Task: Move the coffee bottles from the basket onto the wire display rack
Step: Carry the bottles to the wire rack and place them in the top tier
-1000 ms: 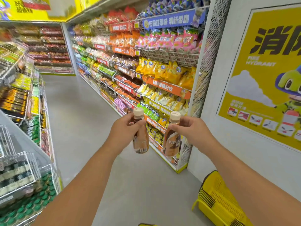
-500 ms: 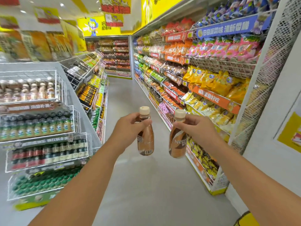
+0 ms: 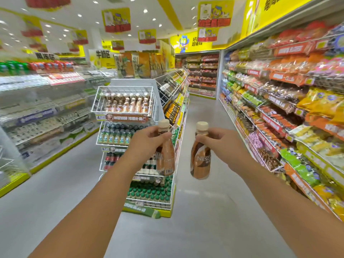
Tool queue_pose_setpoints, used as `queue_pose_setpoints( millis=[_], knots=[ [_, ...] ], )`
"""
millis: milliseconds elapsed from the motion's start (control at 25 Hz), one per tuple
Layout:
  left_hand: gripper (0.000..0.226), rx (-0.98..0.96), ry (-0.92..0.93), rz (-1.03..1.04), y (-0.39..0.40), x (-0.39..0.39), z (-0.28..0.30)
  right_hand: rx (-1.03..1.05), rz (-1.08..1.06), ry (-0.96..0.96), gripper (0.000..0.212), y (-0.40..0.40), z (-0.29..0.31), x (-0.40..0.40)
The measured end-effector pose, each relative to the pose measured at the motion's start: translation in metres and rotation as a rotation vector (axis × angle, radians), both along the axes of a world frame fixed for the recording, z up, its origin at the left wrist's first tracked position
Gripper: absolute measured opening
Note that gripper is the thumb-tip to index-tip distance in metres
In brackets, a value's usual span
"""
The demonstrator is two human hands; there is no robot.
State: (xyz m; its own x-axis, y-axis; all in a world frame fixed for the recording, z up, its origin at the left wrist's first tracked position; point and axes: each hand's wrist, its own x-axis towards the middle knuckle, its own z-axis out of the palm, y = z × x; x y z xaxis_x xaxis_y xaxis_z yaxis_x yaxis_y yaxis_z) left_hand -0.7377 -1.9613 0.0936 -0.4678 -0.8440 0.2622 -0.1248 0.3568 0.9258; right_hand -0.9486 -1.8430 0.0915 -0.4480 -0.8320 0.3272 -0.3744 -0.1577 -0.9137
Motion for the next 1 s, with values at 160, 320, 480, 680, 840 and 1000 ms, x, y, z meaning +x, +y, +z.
queue_pose_setpoints(
  millis=[160, 320, 480, 680, 840, 1000],
  knots=[
    [0.018, -0.054, -0.049, 0.073, -0.085, 0.065, 0.004, 0.026, 0.064, 0.02, 0.008, -0.098, 0.002, 0.059],
    [0.013, -0.069, -0.047, 0.143, -0.178, 0.133, 0.008, 0.006, 0.083, 0.01, 0.005, -0.205, 0.008, 0.12],
    [0.014, -0.094, -0.074, 0.153, -0.263, 0.18, 0.02, 0.005, 0.088, 0.027, 0.008, -0.299, 0.014, 0.165],
    [0.023, -0.052, -0.067, 0.188, -0.368, 0.207, 0.023, 0.057, 0.083, 0.042, 0.017, -0.4, 0.016, 0.193],
    [0.027, -0.032, -0.056, 0.203, -0.452, 0.198, 0.01, 0.087, 0.113, 0.078, 0.017, -0.484, 0.01, 0.19],
    [0.035, -0.007, -0.035, 0.232, -0.545, 0.173, 0.0, 0.098, 0.146, 0.086, 0.02, -0.581, -0.001, 0.169]
  ],
)
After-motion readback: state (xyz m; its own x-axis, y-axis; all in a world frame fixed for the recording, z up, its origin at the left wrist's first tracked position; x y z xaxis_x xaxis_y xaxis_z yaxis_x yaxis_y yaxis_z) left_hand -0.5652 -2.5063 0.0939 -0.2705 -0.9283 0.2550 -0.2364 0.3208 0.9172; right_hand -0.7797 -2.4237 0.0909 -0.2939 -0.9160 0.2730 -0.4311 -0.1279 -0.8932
